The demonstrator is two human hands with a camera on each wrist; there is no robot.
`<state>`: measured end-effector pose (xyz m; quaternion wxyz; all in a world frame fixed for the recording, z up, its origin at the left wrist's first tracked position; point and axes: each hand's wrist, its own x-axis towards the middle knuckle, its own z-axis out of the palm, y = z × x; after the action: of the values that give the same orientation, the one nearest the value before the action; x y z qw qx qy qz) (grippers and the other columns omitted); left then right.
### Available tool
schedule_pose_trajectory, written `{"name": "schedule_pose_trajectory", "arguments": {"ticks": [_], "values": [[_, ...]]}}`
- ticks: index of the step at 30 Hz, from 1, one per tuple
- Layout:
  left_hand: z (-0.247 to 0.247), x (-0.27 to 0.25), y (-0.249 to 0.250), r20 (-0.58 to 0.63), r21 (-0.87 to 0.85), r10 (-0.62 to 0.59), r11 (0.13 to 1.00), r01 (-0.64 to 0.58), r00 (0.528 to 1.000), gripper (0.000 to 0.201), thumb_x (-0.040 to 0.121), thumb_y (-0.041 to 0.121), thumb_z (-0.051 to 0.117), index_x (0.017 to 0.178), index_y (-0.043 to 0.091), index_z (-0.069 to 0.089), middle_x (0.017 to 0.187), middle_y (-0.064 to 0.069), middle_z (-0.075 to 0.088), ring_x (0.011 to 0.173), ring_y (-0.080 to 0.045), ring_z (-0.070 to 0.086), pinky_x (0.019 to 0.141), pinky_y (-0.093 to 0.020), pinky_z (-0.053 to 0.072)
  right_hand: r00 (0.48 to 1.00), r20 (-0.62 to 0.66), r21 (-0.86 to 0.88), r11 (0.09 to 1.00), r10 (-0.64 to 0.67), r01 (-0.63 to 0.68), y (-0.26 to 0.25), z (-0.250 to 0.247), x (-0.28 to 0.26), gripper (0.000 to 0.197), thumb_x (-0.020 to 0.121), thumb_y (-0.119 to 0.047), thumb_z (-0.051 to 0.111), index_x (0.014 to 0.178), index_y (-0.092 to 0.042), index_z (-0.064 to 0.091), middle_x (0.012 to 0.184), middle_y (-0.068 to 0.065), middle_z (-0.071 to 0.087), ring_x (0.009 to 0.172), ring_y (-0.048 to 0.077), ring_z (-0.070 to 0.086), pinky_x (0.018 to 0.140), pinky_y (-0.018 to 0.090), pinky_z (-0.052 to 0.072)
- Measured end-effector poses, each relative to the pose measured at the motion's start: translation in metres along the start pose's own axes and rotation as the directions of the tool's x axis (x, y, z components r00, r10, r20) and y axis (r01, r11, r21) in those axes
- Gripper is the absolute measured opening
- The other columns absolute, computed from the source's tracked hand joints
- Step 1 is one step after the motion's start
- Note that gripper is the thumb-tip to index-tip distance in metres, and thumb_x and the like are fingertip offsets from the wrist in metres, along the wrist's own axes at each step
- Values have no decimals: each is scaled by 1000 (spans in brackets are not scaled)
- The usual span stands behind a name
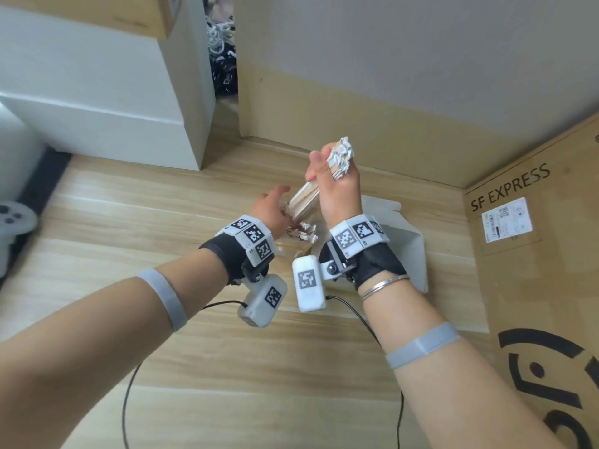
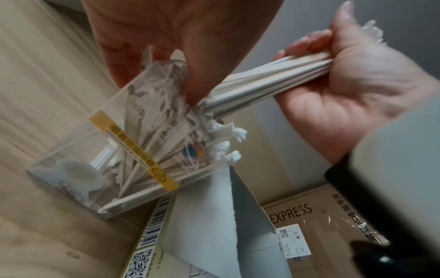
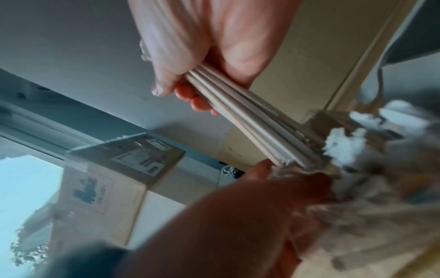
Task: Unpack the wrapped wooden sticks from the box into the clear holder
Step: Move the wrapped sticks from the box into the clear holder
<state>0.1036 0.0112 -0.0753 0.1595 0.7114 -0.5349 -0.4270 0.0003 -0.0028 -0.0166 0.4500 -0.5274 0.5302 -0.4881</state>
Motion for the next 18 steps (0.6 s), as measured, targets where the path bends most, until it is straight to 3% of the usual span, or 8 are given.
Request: {"name": "schedule_pose_trajectory", "arguments": {"ticks": [4, 6, 8, 9, 11, 14, 16, 18], "values": [[2, 4, -3, 3, 13, 15, 1000, -15, 1000, 51, 88, 11, 54, 136, 20, 39, 129, -18, 47, 91, -26, 58, 72, -26, 47, 982, 96, -168, 975, 163, -146, 25, 2, 0, 22, 90, -17, 60, 73, -26, 48, 62, -4, 53, 59, 8, 51, 72, 20, 44], [3, 7, -4, 18, 29, 22, 999, -23, 1000, 50, 87, 11, 54, 134, 18, 40, 127, -19, 50, 100, -31, 58, 74, -27, 46, 954, 151, -317, 927, 259, -201, 32, 1, -2, 16, 87, -23, 64, 74, -24, 53, 73, -1, 59, 70, 13, 55, 78, 28, 44], [3, 8, -5, 29, 16, 12, 1000, -13, 999, 51, 86, 7, 53, 134, 19, 40, 128, -19, 48, 104, -33, 58, 75, -28, 47, 943, 150, -512, 839, 297, -183, 38, -3, -3, 9, 82, -29, 67, 88, -24, 63, 103, 4, 62, 99, 20, 56, 96, 33, 42], [3, 8, -4, 30, 3, 6, 1000, -6, 1000, 52, 87, 5, 52, 135, 20, 40, 129, -19, 46, 103, -34, 59, 75, -28, 48, 937, 122, -570, 796, 326, -203, 40, -6, -2, 21, 80, -30, 70, 100, -23, 65, 119, 3, 57, 114, 21, 51, 104, 35, 38], [3, 9, -4, 23, -8, 5, 1000, -5, 1000, 53, 86, 3, 52, 135, 21, 40, 130, -19, 44, 104, -34, 58, 75, -27, 47, 919, 30, -589, 750, 393, -301, 41, -9, -1, 42, 75, -34, 74, 113, -28, 61, 133, -1, 45, 127, 22, 43, 109, 30, 33], [4, 9, -3, 23, -25, 4, 1000, -3, 1000, 56, 85, 3, 53, 136, 22, 38, 131, -20, 43, 109, -33, 55, 77, -26, 45, 910, 16, -603, 730, 414, -322, 42, -14, 0, 41, 70, -38, 77, 107, -37, 59, 131, -5, 39, 125, 20, 41, 108, 29, 32], [4, 8, -3, 31, -45, -10, 999, 11, 999, 60, 84, 4, 56, 137, 23, 36, 133, -20, 41, 108, -35, 55, 78, -30, 49, 923, 116, -691, 697, 368, -191, 35, -16, 1, 21, 73, -38, 75, 90, -35, 63, 120, -10, 39, 117, 14, 37, 105, 30, 30], [4, 6, -3, 35, -48, -11, 999, 12, 999, 61, 83, 4, 57, 137, 23, 35, 133, -20, 39, 107, -35, 55, 78, -30, 51, 931, 216, -710, 702, 294, -57, 33, -19, 3, 22, 75, -35, 74, 93, -22, 70, 112, -6, 42, 107, 13, 41, 96, 25, 36]]}}
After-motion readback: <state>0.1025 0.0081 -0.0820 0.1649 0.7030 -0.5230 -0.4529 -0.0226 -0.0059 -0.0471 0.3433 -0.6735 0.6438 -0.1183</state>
